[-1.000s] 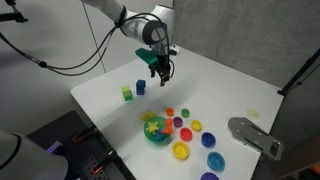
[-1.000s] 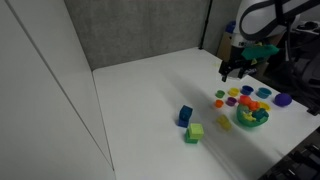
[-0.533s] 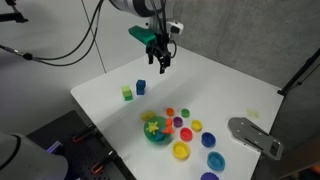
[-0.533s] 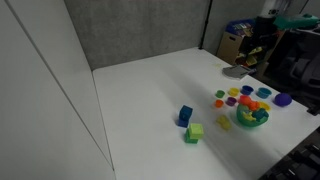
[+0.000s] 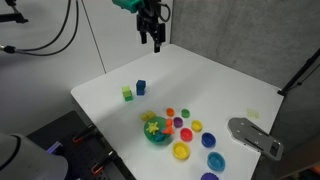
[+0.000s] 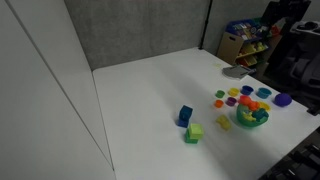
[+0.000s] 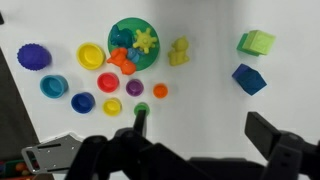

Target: Place the yellow animal toy on the table

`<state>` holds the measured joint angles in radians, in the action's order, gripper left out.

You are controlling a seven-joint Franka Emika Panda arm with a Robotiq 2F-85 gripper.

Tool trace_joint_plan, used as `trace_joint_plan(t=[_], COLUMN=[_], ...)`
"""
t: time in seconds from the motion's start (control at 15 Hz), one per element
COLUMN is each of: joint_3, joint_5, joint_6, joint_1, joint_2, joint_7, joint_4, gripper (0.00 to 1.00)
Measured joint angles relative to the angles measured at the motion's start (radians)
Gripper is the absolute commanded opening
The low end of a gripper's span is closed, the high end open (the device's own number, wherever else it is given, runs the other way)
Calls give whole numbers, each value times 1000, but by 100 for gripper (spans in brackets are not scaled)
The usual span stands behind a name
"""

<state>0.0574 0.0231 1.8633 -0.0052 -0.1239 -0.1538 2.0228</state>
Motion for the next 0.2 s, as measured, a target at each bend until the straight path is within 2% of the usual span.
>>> trace_joint_plan(t=[0.2], joint_3=[-1], joint_5=[8], joint_6=[-9], joint_1=[0], joint_2=[-19], joint_7=[0], joint_4=[15], gripper=[100])
